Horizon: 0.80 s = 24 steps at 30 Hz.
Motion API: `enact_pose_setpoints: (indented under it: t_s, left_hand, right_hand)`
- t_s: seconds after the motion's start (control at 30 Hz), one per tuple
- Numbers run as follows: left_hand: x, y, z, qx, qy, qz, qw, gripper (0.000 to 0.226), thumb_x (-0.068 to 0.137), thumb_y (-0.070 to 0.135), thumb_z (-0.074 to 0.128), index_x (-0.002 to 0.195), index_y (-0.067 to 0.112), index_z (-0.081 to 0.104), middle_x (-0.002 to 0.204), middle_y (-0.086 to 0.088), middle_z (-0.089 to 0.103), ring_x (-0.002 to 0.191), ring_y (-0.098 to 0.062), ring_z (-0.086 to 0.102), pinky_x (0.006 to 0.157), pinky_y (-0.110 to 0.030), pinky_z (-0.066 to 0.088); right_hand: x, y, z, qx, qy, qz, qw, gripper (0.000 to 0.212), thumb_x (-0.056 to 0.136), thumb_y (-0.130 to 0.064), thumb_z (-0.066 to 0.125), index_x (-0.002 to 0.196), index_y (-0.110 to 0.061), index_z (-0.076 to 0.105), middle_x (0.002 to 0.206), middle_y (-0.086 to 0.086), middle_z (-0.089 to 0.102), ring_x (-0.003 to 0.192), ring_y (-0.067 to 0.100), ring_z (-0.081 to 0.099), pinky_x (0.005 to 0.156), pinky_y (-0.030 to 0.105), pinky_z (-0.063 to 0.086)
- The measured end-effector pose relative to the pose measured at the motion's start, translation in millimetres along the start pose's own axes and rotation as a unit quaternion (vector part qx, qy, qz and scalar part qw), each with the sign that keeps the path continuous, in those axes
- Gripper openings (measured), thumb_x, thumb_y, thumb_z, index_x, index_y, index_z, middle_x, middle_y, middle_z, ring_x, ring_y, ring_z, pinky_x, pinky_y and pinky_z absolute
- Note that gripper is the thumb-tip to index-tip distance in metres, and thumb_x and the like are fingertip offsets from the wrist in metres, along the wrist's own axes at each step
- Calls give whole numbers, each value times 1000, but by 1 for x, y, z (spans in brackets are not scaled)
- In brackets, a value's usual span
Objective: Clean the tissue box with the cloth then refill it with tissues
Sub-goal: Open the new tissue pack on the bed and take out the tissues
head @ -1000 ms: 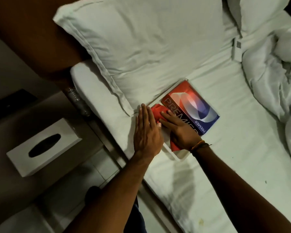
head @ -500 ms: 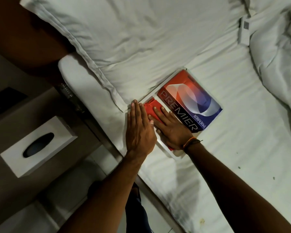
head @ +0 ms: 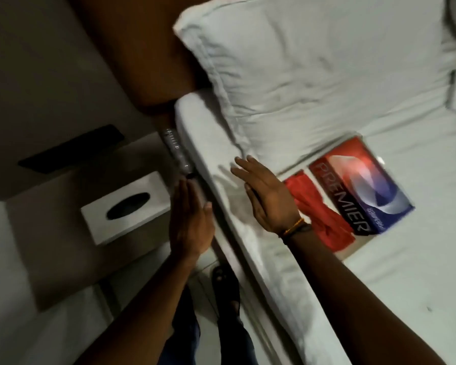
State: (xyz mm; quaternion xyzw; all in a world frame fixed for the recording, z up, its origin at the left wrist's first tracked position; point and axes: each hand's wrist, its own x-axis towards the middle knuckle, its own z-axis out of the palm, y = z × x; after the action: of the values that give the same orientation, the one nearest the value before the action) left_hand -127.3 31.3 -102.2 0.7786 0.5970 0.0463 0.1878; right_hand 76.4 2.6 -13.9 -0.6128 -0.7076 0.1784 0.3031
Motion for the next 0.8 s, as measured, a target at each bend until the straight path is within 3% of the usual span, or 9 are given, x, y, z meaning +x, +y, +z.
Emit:
enact_pose_setpoints:
  t_s: [0.13, 0.27, 0.37, 0.47, 0.57, 0.63, 0.73, 0.8]
  left_hand:
    - [0, -103, -26, -37, 51, -114, 992, 69, 105, 42, 27, 159, 1, 12, 168, -14, 5, 156, -27, 3, 126, -38, 8]
    - [-11, -198, -44, -65, 66, -175, 980, 65, 104, 28, 44, 156, -2, 21, 167, -18, 14, 155, -32, 11, 126, -41, 11]
    - [-17, -250, -44, -110, 64, -236, 963, 63, 106, 33, 38, 158, 2, 20, 167, -15, 16, 155, -30, 11, 125, -37, 10]
    - [-16, -282, -28, -161, 64, -292, 941, 61, 107, 36, 35, 158, 5, 23, 166, -13, 20, 153, -28, 19, 124, -38, 18]
    - [-16, -299, -2, -188, 44, -318, 928, 55, 105, 37, 41, 150, 6, 41, 158, -13, 38, 143, -30, 37, 117, -36, 30]
    - [-13, -305, 15, -213, 56, -322, 921, 45, 103, 36, 47, 135, 7, 58, 139, -15, 57, 126, -33, 53, 108, -35, 40]
    - [-7, -308, 30, -262, 114, -320, 903, 30, 100, 30, 53, 104, 7, 72, 105, -13, 72, 98, -31, 64, 91, -33, 49]
    - [-4, -308, 32, -291, 138, -315, 893, 27, 99, 29, 56, 100, 9, 73, 99, -7, 73, 91, -23, 64, 85, -29, 50]
  right_hand:
    - [60, -46, 77, 9, -77, -37, 996, 40, 103, -6, 47, 141, -7, 57, 151, 13, 52, 146, 31, 42, 120, 39, 36]
    - [90, -71, 158, 23, -191, 0, 981, 42, 102, 0, 49, 144, -2, 51, 153, 19, 46, 146, 34, 40, 123, 40, 29]
    - [92, -70, 212, 35, -216, 89, 972, 40, 104, -5, 49, 144, 1, 50, 151, 21, 49, 141, 36, 46, 120, 35, 29]
    - [90, -52, 247, 39, -228, 213, 949, 43, 105, -20, 51, 143, 1, 50, 143, 23, 55, 132, 38, 53, 111, 34, 36]
    - [90, -30, 265, 82, -211, 323, 919, 40, 103, -31, 56, 133, -3, 59, 131, 19, 63, 117, 30, 60, 96, 28, 41]
    - [90, -19, 274, 109, -211, 358, 903, 39, 102, -36, 58, 129, -9, 63, 126, 12, 67, 109, 20, 60, 92, 26, 41]
    - [95, -6, 283, 166, -169, 411, 880, 36, 100, -35, 61, 122, -7, 68, 122, 16, 69, 112, 32, 64, 99, 48, 53]
    - [100, 1, 289, 197, -158, 432, 866, 31, 101, -33, 60, 117, -7, 67, 124, 22, 67, 110, 33, 64, 99, 59, 53]
